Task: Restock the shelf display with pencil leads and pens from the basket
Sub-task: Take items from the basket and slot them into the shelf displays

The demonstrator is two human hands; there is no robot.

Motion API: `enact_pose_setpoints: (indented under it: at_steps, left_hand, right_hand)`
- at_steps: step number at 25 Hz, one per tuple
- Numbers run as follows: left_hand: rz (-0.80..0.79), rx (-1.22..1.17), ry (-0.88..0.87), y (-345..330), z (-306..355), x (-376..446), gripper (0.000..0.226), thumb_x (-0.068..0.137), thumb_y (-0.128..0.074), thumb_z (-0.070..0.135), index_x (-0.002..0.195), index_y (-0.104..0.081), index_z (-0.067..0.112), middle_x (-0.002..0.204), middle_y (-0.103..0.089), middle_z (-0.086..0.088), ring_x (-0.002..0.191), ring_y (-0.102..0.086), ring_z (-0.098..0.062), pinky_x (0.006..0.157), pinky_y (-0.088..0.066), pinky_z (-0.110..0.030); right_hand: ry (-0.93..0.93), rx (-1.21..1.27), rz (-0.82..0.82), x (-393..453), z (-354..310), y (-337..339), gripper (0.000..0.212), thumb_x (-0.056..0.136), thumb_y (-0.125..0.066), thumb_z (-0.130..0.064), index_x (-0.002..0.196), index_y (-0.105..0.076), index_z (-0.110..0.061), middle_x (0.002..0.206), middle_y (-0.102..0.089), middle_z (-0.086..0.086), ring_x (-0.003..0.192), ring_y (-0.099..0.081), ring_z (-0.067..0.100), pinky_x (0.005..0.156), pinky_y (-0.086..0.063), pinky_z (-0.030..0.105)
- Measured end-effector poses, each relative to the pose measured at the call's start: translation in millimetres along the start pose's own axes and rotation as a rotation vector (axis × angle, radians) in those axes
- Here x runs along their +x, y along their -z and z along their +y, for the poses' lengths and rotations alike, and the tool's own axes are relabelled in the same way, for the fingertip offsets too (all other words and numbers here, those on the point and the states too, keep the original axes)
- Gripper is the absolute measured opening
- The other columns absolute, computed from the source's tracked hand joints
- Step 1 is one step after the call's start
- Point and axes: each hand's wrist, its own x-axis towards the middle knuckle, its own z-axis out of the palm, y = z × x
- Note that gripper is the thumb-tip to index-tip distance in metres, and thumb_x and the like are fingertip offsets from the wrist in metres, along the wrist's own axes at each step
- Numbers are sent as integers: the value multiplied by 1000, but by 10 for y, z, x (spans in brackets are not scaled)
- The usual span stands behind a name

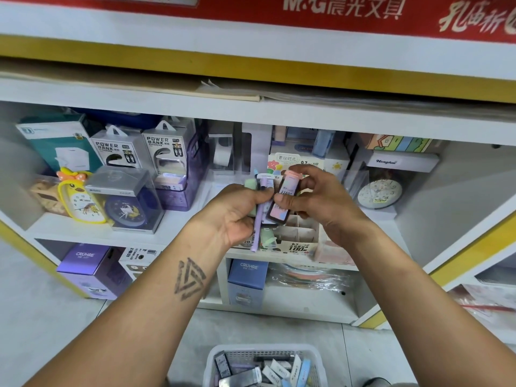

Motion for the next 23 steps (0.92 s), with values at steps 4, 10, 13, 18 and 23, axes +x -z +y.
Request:
enact_pose_setpoints:
  at_steps: [4, 10, 13, 18, 23]
  left_hand:
    - [112, -40, 7, 109, 47, 42, 12, 96, -52, -5, 104, -58, 0, 76, -63, -17, 63, -61, -26, 58, -56, -39]
    - [164, -57, -9, 188, 97, 47, 10, 97, -50, -5, 94, -56, 2, 71, -58, -16, 58, -57, -25, 55, -52, -36]
    - [146, -44, 11, 175, 83, 42, 9, 97, -49, -5, 97, -55, 2, 72, -58, -15, 60, -57, -25, 53, -53, -35]
    - [105, -16, 29, 179, 71, 38, 9, 97, -50, -4, 98, -56, 3, 76, -60, -15, 63, -58, -25, 52, -55, -33]
    - [38, 29, 24, 141, 58, 3, 8, 95, -53, -5, 99, -60, -1, 75, -63, -16, 64, -61, -26, 58, -55, -38]
  right_hand:
    - [203, -77, 230, 46, -21, 117, 26, 89, -71, -6, 108, -60, -20, 84, -69, 7, 49, -61, 12, 43, -49, 28]
    - [451, -517, 183, 31, 85, -17, 24, 96, -59, -7, 104, -56, -30, 92, -67, 3, 78, -70, 27, 70, -57, 47]
    - [560, -647, 192, 52, 141, -75, 26, 94, -59, -4, 109, -59, -24, 91, -69, 2, 80, -68, 23, 69, -55, 41]
    - [522, -688, 145, 102, 260, -141, 35, 96, -51, 4, 123, -66, -13, 103, -72, 13, 88, -69, 27, 82, -57, 43]
    - [443, -646, 189, 98, 167, -159, 32, 95, -59, -6, 124, -69, -13, 115, -72, 4, 99, -67, 19, 90, -46, 18]
